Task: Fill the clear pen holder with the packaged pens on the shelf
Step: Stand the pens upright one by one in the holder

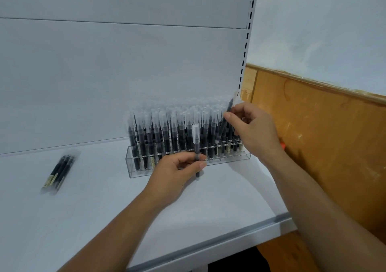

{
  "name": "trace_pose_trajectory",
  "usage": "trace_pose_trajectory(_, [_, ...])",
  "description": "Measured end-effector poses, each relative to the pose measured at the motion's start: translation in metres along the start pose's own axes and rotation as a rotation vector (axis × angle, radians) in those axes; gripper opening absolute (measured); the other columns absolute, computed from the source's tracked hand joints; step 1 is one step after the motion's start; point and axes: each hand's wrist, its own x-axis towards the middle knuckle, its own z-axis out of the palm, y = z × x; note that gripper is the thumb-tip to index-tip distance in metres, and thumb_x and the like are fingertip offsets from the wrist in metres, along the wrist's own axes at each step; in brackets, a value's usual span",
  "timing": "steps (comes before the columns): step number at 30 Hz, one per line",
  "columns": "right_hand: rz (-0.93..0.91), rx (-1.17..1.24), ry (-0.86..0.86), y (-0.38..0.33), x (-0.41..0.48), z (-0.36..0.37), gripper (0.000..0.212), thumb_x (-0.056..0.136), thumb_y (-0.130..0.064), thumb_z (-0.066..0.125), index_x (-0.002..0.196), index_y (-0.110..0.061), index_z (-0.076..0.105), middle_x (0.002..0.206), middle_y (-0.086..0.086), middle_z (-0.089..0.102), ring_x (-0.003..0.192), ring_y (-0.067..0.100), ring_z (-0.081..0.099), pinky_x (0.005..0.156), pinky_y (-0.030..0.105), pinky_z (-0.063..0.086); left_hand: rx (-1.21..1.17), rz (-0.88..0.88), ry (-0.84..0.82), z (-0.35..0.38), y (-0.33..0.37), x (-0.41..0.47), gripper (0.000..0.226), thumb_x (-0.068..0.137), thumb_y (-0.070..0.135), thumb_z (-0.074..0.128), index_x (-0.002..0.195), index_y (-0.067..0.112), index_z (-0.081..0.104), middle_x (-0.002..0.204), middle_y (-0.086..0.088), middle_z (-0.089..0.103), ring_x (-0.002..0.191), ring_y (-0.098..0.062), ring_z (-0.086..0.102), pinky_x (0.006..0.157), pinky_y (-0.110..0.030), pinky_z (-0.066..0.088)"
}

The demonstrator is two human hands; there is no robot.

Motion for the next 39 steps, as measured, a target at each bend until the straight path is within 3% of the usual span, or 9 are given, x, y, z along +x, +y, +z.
trace_pose_trajectory(8, [-0.041, -0.109, -0.007, -0.004, 0.004, -0.003, 0.008, 0.09, -0.034, 0.068, 0.089, -0.026, 0.066, 0.078, -0.013, 0.062, 0.072, 0.003, 0.054, 0.065, 0.022, 0.042, -0.033, -0.007, -0.007, -0.001, -0.003, 0.002, 0.011, 0.083, 0.002, 0.068, 0.09, 0.007, 0.075, 0.084, -0.018, 0.065, 0.08, -0.023, 0.062, 0.085, -0.031, 0.057])
trace_pose_trajectory(16, [-0.054, -0.19, -0.008, -0.008, 0.006, -0.004, 0.009, 0.091, -0.033, 0.067, 0.091, -0.024, 0.065, 0.079, -0.017, 0.059, 0.07, -0.002, 0.052, 0.063, 0.015, 0.038, -0.007, -0.003, -0.007, -0.002, -0.004, 0.001, 0.012, 0.084, 0.004, 0.068, 0.09, 0.01, 0.076, 0.09, -0.021, 0.067, 0.082, -0.021, 0.065, 0.087, -0.033, 0.057])
trace_pose_trajectory(19, [-0.046, -0.206, -0.011, -0.005, 0.006, -0.002, 0.01, 0.09, -0.034, 0.068, 0.09, -0.025, 0.065, 0.078, -0.015, 0.06, 0.069, 0.0, 0.051, 0.062, 0.019, 0.04, -0.002, 0.001, -0.006, -0.002, -0.004, 0.002, 0.011, 0.083, 0.005, 0.069, 0.089, 0.011, 0.077, 0.087, -0.017, 0.067, 0.08, -0.02, 0.064, 0.086, -0.033, 0.057])
trace_pose_trajectory(22, [-0.005, -0.298, -0.131, 0.007, -0.002, 0.007, 0.012, 0.089, -0.035, 0.069, 0.083, -0.027, 0.061, 0.073, -0.013, 0.058, 0.067, 0.005, 0.052, 0.06, 0.025, 0.041, 0.004, 0.012, -0.017, -0.002, -0.004, 0.002, 0.011, 0.082, 0.006, 0.07, 0.09, 0.011, 0.077, 0.085, -0.016, 0.067, 0.078, -0.019, 0.063, 0.084, -0.03, 0.056])
trace_pose_trajectory(28, [0.028, -0.271, -0.162, 0.017, -0.015, 0.012, 0.008, 0.088, -0.032, 0.07, 0.09, -0.025, 0.067, 0.076, -0.014, 0.062, 0.073, 0.007, 0.057, 0.066, 0.027, 0.048, 0.071, 0.03, -0.002, -0.001, -0.003, 0.0, 0.012, 0.085, 0.005, 0.068, 0.093, 0.009, 0.075, 0.086, -0.018, 0.068, 0.078, -0.018, 0.065, 0.077, -0.023, 0.057])
trace_pose_trajectory(30, [0.047, -0.268, -0.159, 0.018, -0.019, 0.008, 0.01, 0.089, -0.031, 0.069, 0.096, -0.024, 0.071, 0.079, -0.017, 0.063, 0.077, 0.004, 0.059, 0.07, 0.024, 0.048, 0.093, 0.037, 0.001, 0.0, -0.002, -0.001, 0.011, 0.085, 0.005, 0.068, 0.093, 0.01, 0.075, 0.084, -0.017, 0.068, 0.077, -0.017, 0.065, 0.079, -0.025, 0.058])
trace_pose_trajectory(33, [0.009, -0.121, -0.071, 0.011, -0.033, 0.004, 0.006, 0.091, -0.025, 0.066, 0.091, -0.029, 0.07, 0.078, -0.017, 0.065, 0.073, 0.0, 0.058, 0.065, 0.017, 0.045, 0.099, 0.036, -0.013, 0.0, -0.004, 0.0, 0.012, 0.085, 0.008, 0.069, 0.094, 0.012, 0.076, 0.086, -0.02, 0.068, 0.08, -0.019, 0.065, 0.085, -0.032, 0.057])
trace_pose_trajectory(37, [-0.029, 0.109, -0.304, -0.009, -0.047, 0.006, 0.007, 0.088, -0.022, 0.07, 0.093, -0.027, 0.071, 0.077, -0.009, 0.067, 0.065, 0.014, 0.054, 0.059, 0.017, 0.045, 0.217, 0.091, -0.026, 0.001, -0.002, -0.002, 0.012, 0.088, 0.009, 0.067, 0.096, 0.012, 0.075, 0.085, -0.017, 0.069, 0.073, -0.011, 0.06, 0.073, -0.021, 0.055])
trace_pose_trajectory(39, [-0.036, 0.109, -0.359, -0.014, -0.048, 0.011, 0.006, 0.086, -0.023, 0.073, 0.091, -0.026, 0.071, 0.072, -0.012, 0.064, 0.063, 0.011, 0.052, 0.058, 0.014, 0.044, 0.268, 0.131, -0.026, 0.002, 0.001, -0.004, 0.013, 0.089, 0.007, 0.065, 0.096, 0.011, 0.075, 0.078, -0.013, 0.066, 0.066, -0.006, 0.056, 0.064, -0.014, 0.05])
